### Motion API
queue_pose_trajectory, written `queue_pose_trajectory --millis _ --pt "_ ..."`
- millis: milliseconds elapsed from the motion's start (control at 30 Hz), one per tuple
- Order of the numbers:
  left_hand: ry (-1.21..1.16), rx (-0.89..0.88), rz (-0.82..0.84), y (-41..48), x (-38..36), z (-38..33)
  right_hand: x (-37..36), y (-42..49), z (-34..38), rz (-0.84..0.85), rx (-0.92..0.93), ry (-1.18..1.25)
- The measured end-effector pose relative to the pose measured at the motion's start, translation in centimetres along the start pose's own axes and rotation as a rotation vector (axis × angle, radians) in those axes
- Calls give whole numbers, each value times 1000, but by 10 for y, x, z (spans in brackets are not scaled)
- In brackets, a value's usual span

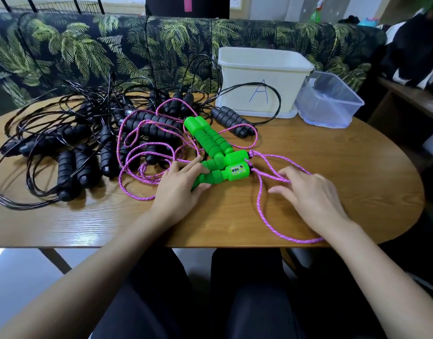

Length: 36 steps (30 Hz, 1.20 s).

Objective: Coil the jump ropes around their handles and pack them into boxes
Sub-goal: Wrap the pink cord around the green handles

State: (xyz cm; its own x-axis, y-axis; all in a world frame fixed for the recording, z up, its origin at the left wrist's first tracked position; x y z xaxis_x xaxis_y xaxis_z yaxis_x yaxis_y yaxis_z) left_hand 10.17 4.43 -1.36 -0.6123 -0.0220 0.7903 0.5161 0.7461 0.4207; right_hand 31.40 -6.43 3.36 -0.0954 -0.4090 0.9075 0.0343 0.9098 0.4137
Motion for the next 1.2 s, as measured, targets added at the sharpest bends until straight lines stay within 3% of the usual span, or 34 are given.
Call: queue_pose_trajectory --millis 133,367,933,1200 --pt "-30 42 -25 1 4 0 8 -16 47 -240 50 -98" --pt "-61 86 7 1 4 4 3 -14 101 -314 -42 47" --pt "-33 127 346 13 1 2 -14 -32 163 -279 83 -115" --pt "59 91 383 18 -5 2 -2 -40 149 -236 160 11"
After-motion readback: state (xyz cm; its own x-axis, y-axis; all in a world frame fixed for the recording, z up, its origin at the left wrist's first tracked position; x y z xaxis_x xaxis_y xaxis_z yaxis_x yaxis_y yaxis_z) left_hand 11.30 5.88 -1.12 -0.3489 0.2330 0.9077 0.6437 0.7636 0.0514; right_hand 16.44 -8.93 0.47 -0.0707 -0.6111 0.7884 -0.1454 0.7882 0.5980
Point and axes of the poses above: each hand's wrist, its own y-axis towards the middle knuckle, its own x-axis out of the back of the hand, z = x × y, the point moved 9 cm from there along y, towards the middle knuckle, and after that the axes turned 7 degrees about -y, right-handed, at the moved point
